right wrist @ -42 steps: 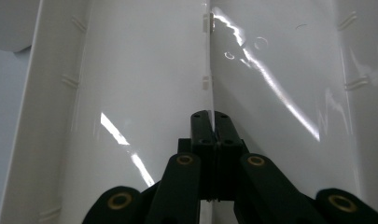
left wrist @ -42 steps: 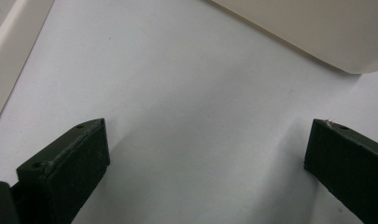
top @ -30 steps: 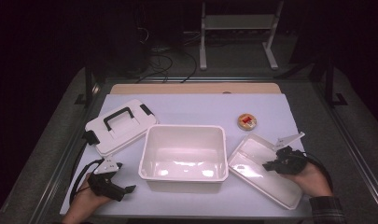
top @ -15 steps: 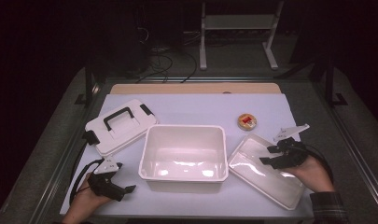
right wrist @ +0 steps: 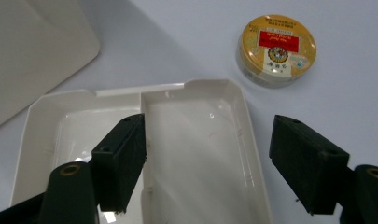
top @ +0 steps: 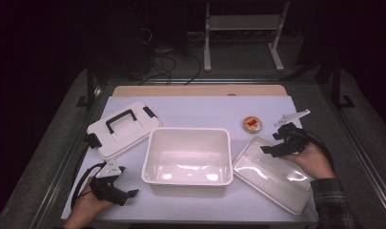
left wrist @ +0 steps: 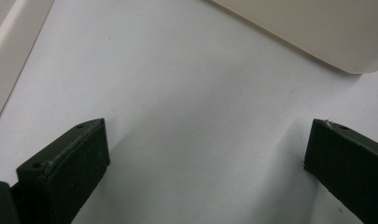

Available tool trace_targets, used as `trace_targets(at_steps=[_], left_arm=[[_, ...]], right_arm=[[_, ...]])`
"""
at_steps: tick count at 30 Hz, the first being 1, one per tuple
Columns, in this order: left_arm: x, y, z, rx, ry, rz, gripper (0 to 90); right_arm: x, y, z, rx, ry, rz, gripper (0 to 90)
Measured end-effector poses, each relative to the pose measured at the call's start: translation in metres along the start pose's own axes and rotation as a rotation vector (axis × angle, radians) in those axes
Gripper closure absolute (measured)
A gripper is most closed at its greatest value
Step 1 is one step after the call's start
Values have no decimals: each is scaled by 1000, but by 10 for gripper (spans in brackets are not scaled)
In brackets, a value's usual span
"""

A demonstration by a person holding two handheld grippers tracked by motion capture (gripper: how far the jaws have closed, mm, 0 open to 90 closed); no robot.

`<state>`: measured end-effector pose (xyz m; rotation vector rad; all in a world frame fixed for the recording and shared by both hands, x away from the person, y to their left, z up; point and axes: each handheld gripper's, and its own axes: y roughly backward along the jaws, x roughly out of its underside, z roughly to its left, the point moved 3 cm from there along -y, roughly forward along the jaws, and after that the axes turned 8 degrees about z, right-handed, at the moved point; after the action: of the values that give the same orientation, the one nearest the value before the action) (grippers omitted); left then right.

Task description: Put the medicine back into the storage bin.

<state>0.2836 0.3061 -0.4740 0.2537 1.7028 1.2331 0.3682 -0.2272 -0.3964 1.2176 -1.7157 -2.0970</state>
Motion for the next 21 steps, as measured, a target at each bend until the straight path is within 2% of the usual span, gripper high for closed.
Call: trace_targets(at_steps=[3,4,7,13,14,18,21], left_arm=[[0,0,0,0,-1,0,0],[0,0,0,0,-1,0,0],[0,0,0,0,-1,0,0],[0,0,0,0,-1,0,0],[0,0,0,0,-1,0,0],[0,0,0,0,0,-1,0],[0,0,0,-1,-1,0,0]], right_arm=[[-15,-5,-4,7,-7,14,228],[-15,-5,-4,7,-7,14,228],[-30,-13,-10,22,-24,29,162],[-47,-23,-19,31,-41,45,137],[-54,-26,-22,38,-49,48,111],[-63,-32,-28,37,-69,43,72],[-71,-41,-34,49,-87,65,33]])
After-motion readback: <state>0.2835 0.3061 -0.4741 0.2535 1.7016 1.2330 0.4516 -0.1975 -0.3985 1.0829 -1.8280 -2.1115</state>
